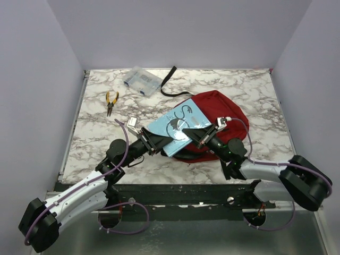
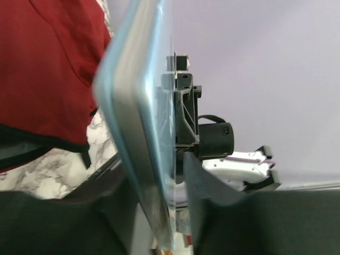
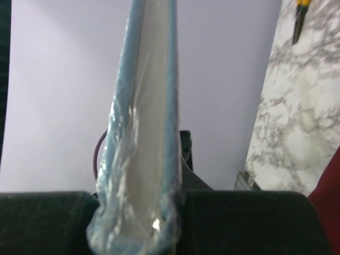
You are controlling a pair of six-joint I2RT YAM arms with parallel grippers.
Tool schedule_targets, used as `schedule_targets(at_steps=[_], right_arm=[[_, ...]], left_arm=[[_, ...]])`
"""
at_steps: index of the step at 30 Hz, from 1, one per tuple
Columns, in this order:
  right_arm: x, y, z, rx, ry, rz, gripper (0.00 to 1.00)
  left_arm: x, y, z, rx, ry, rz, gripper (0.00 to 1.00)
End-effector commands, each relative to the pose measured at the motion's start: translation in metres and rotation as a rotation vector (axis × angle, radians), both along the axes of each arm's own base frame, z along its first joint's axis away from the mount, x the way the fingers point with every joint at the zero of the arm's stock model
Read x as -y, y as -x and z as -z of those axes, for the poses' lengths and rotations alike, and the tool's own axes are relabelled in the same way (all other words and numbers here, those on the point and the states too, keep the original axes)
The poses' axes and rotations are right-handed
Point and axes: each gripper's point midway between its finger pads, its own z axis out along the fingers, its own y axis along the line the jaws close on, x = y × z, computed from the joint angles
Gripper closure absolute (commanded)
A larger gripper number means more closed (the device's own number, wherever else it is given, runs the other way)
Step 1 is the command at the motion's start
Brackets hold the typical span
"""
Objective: Pack the student bag
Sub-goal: Pick up the book from the center of the board.
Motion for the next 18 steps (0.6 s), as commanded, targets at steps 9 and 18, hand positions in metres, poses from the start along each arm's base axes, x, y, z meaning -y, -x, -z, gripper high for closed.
schedule_targets(at_steps=[9, 18], right_arm=[[0.019, -0.020, 0.006, 0.014, 0.145, 0.185, 0.95], [0.023, -0.013, 0.027, 0.081, 0.286, 0.177, 0.31]], left_arm=[[0.002, -0.007, -0.030, 0.139, 0.041, -0.040, 1.00], [-0.020, -0.007, -0.031, 0.229, 0.035, -0.102, 1.00]])
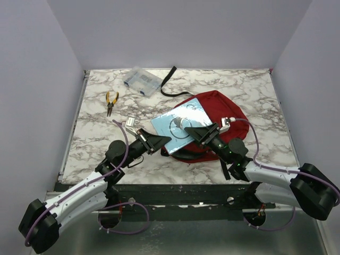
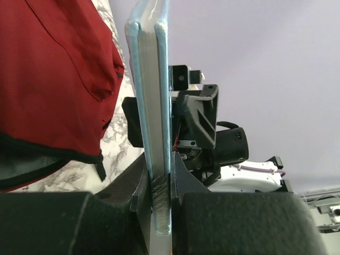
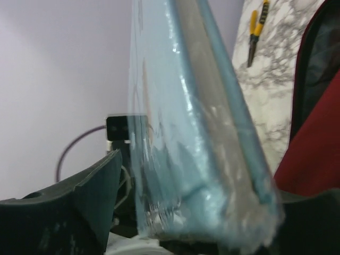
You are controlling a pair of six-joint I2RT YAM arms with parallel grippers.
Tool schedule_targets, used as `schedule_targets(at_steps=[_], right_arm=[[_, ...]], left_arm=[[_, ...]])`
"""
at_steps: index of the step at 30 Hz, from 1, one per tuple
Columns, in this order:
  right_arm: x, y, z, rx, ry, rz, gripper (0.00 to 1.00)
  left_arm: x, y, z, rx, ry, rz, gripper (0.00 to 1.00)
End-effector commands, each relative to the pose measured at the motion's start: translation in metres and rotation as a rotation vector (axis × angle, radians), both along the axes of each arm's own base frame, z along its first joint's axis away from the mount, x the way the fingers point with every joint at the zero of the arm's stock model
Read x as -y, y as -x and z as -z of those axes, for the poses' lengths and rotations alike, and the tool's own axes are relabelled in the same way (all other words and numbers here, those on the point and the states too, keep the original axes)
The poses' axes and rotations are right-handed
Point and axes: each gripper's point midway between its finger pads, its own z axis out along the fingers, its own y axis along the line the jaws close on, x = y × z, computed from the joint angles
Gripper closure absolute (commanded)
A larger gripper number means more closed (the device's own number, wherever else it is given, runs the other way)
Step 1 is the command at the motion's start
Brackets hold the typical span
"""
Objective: Pack the student bag
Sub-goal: Pick up the book from the center of the board.
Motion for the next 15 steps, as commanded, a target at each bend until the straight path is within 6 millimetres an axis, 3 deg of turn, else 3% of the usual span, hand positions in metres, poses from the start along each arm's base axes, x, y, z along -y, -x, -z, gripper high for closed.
schedule_targets(at_steps=[1, 3, 5, 8, 12, 15], right_arm=[[0.009, -0.002, 0.021, 0.031, 0.175, 0.042, 0.23], [0.019, -0.010, 0.034, 0.001, 0.303, 0.097, 0.08], [0.032, -0.017, 0.038, 0.022, 0.463, 0.153, 0.01], [0.058, -0.024, 0.050, 0.055, 0.727, 0.215, 0.00], [0.086, -0.028, 0.058, 0.120, 1.067, 0.211, 0.00], [0.083, -0.028, 0.063, 0.199, 1.271, 0.075, 0.00]], left_arm=[[-0.023, -0.002, -0.024, 0.156, 0.043, -0.067, 1.00], [-0.037, -0.006, -0.021, 0.161, 0.037, -0.100, 1.00], [-0.052, -0.011, -0.017, 0.160, -0.014, -0.140, 1.00], [-0.083, -0.021, -0.018, 0.194, -0.195, -0.257, 1.00], [-0.141, -0.023, -0.014, 0.176, -0.581, -0.466, 1.00], [-0.185, -0.023, -0.013, 0.130, -0.797, -0.610, 1.00]])
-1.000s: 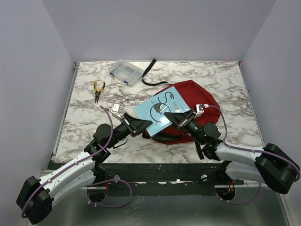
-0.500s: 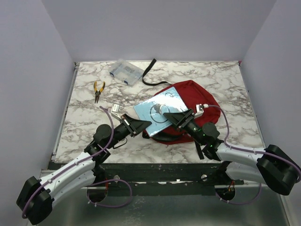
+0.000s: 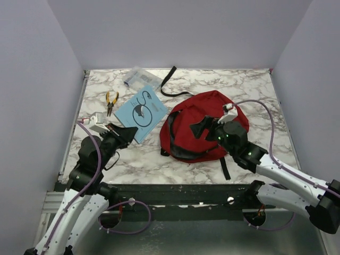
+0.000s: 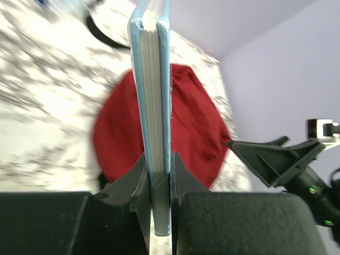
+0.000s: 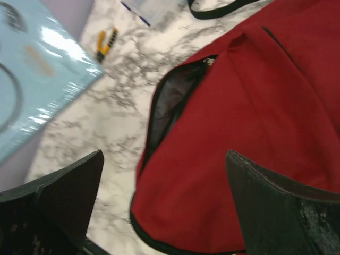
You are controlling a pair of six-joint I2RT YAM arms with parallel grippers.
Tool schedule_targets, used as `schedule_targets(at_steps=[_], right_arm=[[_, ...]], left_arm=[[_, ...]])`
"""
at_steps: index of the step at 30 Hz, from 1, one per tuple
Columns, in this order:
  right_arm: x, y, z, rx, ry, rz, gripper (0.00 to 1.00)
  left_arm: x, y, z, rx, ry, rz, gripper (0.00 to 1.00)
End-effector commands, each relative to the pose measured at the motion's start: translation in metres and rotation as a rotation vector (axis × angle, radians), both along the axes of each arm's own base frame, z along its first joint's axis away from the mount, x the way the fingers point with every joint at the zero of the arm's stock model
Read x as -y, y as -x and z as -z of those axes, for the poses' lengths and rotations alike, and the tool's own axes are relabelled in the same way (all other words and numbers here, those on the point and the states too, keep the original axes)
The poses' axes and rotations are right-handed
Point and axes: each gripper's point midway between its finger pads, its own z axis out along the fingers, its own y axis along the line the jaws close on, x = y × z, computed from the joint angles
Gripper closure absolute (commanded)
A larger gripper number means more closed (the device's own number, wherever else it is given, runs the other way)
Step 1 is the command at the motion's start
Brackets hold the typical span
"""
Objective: Pack the student bag
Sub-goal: Pick up the book from the center of the board, then place the book in the student bag.
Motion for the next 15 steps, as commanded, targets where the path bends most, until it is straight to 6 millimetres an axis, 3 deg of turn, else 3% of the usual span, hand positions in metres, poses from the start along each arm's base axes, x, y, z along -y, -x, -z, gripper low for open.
schedule_targets(at_steps=[1, 4, 7, 11, 15], right_arm=[[0.026, 0.005, 0.047, -0.058, 0.533, -0.104, 0.00], [-0.017, 0.021, 0.044, 0.028, 0.617, -0.247, 0.00], [-0.051, 0.036, 0.048, 0.101, 0.825, -0.300, 0.00], [-0.055, 0.033, 0.076, 0.115, 1.240, -0.227, 0.00], [-0.042, 0.020, 0.087, 0.136, 1.511, -0.095, 0.00]], left_arm=[[-0.078, 0.007, 0.005, -0.040, -0.423, -0.268, 1.00], [-0.090, 0.011, 0.003, -0.042, -0.471, -0.307, 1.00], [-0.092, 0.014, -0.001, -0.028, -0.456, -0.318, 1.00], [-0.090, 0.018, 0.002, -0.027, -0.444, -0.304, 1.00], [-0.091, 0.020, 0.009, -0.042, -0.449, -0.298, 1.00]])
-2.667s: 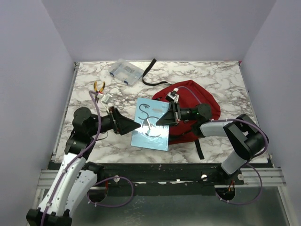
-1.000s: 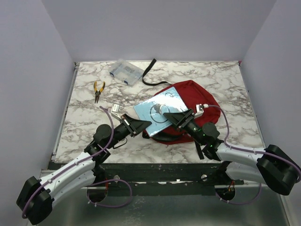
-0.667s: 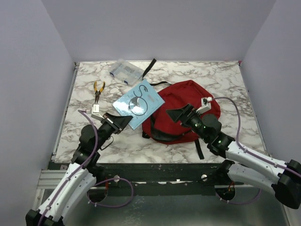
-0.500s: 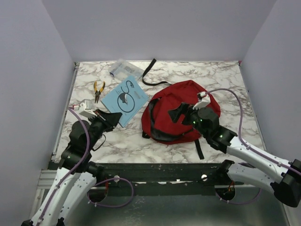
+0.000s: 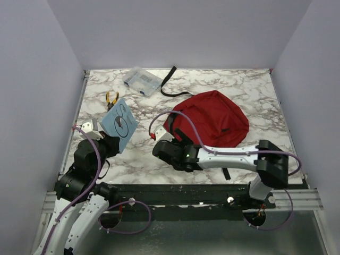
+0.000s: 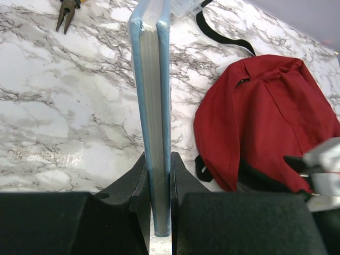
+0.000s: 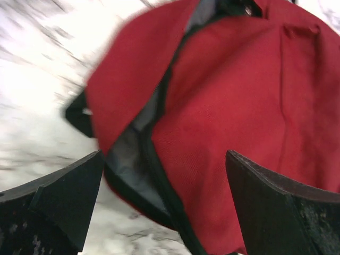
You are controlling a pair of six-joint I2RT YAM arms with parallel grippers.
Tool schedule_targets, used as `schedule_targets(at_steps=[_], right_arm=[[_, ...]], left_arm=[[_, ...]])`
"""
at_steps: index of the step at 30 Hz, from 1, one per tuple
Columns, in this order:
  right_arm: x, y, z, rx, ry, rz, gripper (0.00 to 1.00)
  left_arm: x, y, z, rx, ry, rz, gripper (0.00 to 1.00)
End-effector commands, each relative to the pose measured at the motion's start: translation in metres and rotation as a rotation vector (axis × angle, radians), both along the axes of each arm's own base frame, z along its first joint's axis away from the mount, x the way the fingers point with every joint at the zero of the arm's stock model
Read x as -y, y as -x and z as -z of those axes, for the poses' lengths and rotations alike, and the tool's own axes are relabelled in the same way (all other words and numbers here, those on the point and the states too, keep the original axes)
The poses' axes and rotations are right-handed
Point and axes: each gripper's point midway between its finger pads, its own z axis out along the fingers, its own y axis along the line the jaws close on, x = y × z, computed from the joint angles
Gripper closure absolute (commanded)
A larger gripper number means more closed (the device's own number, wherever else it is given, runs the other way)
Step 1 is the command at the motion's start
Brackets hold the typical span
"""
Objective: Pack the student bag
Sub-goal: Place the book in the student bag.
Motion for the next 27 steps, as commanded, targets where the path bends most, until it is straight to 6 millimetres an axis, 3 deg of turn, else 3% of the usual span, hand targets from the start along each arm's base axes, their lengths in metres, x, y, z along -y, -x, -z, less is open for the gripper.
schedule_targets(at_steps=[1, 9, 12, 15, 17, 20, 22, 27], right_arm=[[0.057, -0.021, 0.004, 0.191, 0.441, 0.135, 0.00], [0.055, -0.027, 0.008, 0.237, 0.501, 0.151, 0.00], [0.044, -0.028, 0.007, 0.229, 0.439, 0.156, 0.09], [0.030, -0.030, 0.003, 0.227, 0.351, 0.160, 0.25], [0.026, -0.033, -0.005, 0.236, 0.284, 0.192, 0.42], [0.022, -0.037, -0.022, 0.209, 0.131, 0.234, 0.75], [0.024, -0.043, -0.032, 0.156, 0.010, 0.256, 0.86], [0.035, -0.056, -0.047, -0.066, -0.326, 0.254, 0.99]], left_arm=[[-0.007, -0.001, -0.014, 0.073, 0.001, -0.027, 1.00], [-0.006, -0.001, -0.006, 0.061, 0.005, -0.027, 1.00], [-0.001, -0.002, -0.001, 0.044, 0.024, -0.014, 1.00], [0.009, -0.002, 0.006, 0.025, 0.068, 0.019, 1.00], [0.016, -0.002, 0.011, 0.007, 0.102, 0.041, 1.00], [0.025, 0.000, 0.017, -0.016, 0.150, 0.066, 1.00], [0.032, 0.001, 0.019, -0.025, 0.184, 0.089, 1.00], [0.053, 0.001, 0.021, -0.053, 0.286, 0.157, 1.00]])
